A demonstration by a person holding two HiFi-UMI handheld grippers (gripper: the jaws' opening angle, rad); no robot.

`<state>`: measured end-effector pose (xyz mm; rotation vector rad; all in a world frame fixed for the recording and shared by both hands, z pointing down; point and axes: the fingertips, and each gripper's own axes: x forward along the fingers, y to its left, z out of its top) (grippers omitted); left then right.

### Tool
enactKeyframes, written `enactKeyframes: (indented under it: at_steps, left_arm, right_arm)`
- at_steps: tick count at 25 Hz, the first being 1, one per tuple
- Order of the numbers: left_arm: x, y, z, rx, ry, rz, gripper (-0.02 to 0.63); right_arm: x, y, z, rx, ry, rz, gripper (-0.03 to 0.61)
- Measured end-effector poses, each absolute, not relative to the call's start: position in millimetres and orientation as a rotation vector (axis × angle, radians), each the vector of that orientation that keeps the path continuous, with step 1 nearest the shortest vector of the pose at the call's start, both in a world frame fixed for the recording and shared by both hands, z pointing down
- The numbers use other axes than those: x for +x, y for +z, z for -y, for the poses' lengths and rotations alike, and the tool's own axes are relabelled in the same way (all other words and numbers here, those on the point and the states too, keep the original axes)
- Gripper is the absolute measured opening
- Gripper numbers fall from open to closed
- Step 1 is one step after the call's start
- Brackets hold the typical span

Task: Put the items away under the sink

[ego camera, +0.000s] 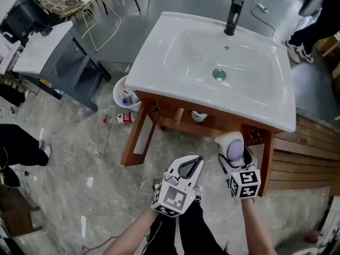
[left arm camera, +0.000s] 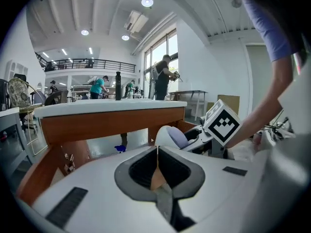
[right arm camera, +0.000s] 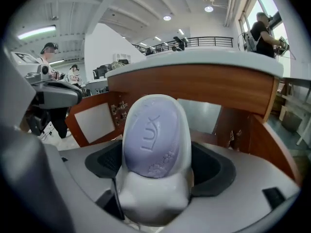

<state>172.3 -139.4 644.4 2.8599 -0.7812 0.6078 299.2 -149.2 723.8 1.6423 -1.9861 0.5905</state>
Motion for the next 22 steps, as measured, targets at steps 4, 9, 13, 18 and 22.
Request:
enactKeyframes:
  at_steps: [4,9,13,18,22]
  left_arm:
    - [187,674,148,2.873,0.633,0.76,0.018]
    - [195,697,158,2.874,0.617,0.765,0.018]
    - [198,713,167,2.912,0.605,0.766,0.018]
    - [195,737,171,2.919,0.581,0.772,0.018]
    - [193,758,173,2.929,0.574,0.775,0.018]
  right_arm:
    - [310,760,161,1.671,0.633,1.945,0.419]
    - [316,798,173,1.679,0.653,1.909,0.419]
    - [324,827,187,1.702,0.655,1.889,0.419]
    - [333,854,204,1.723,0.645,1.87,0.418]
    - [339,871,218,1.713,0.602,1.858,0.419]
